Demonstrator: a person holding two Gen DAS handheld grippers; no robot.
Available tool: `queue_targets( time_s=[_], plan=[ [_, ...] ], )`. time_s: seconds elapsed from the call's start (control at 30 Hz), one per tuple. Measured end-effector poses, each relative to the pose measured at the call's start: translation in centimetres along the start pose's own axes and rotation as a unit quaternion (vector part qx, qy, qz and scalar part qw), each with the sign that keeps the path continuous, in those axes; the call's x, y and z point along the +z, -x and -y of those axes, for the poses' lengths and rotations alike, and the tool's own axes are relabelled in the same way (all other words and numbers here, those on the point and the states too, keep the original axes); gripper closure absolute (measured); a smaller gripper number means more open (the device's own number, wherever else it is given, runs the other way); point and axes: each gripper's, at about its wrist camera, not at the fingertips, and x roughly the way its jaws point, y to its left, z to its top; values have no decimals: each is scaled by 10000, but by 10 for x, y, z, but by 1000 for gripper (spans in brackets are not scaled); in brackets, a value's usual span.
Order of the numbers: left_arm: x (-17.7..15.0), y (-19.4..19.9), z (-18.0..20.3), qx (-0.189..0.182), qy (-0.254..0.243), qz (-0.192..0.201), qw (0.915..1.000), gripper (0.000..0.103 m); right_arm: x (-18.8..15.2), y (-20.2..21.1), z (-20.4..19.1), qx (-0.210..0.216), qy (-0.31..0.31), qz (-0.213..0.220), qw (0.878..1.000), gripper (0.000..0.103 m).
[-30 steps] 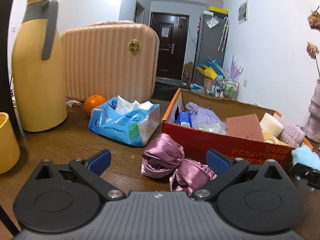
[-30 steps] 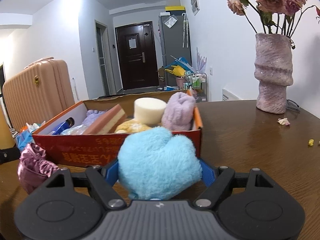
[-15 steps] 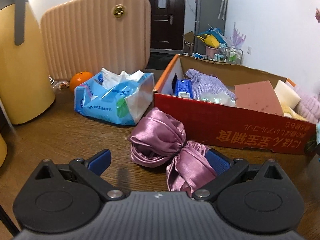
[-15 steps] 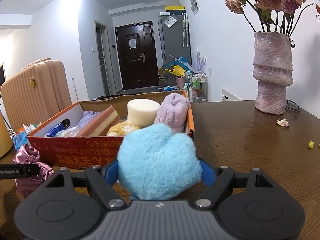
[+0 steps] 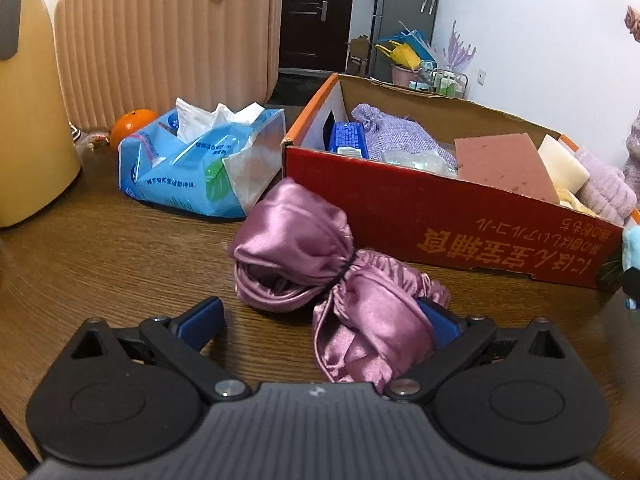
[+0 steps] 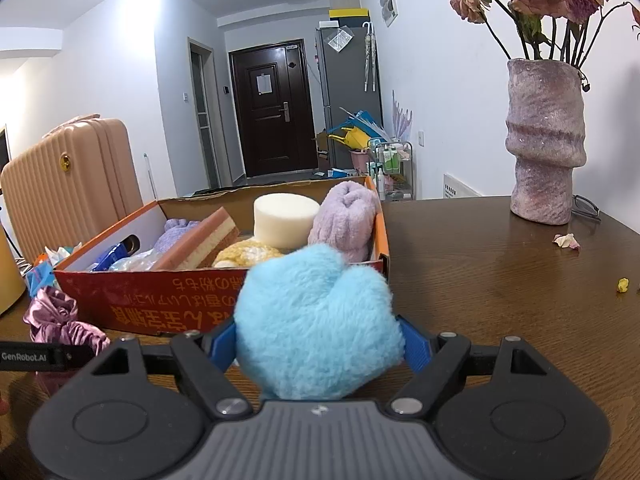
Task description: Organize soft objects
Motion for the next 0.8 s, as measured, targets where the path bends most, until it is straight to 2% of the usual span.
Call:
queue_targets(
  time_s=[0.13,0.17,0.4,0.5,0.8],
  plan=[
    [-1,3,3,-43,-94,94,9999,26,0,-1,0,1,-3,-2,10000,23],
    [-1,4,3,-6,-140,118,9998,33,0,-1,-1,2,-3,-1,10000,23],
    [-2,9,8,82,-288,194,9994,62,0,-1,0,15,-31,-11,10000,23],
    [-1,12,6,107,-221,207,9995,68,0,-1,1,28,-58,-12,10000,23],
    [2,35,7,223,-117,593,9979,73,-1,1,0,67,-61,22,10000,23]
  ],
)
